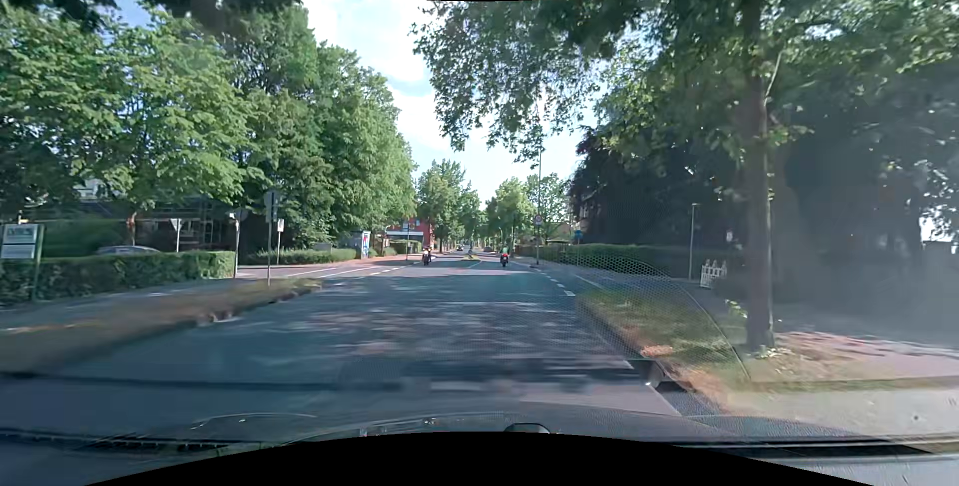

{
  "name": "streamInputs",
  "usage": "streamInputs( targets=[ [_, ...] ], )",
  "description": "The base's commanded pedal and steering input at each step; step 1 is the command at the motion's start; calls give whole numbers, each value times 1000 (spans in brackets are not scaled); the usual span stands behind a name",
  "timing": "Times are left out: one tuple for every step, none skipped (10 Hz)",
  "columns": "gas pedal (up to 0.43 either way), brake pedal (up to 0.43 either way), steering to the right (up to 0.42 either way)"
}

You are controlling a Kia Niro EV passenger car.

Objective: Follow the waypoints while adhering to traffic rules and regulations

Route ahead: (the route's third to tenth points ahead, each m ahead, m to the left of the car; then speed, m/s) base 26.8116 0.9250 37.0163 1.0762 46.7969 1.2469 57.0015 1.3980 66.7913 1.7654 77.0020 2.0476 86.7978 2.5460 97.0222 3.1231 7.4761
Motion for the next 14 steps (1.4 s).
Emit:
streamInputs(
  targets=[
    [150,0,18],
    [150,0,17],
    [150,0,17],
    [150,0,18],
    [150,0,18],
    [150,0,17],
    [150,0,19],
    [150,0,19],
    [150,0,19],
    [150,0,18],
    [150,0,18],
    [150,0,18],
    [150,0,17],
    [150,0,16]
  ],
)
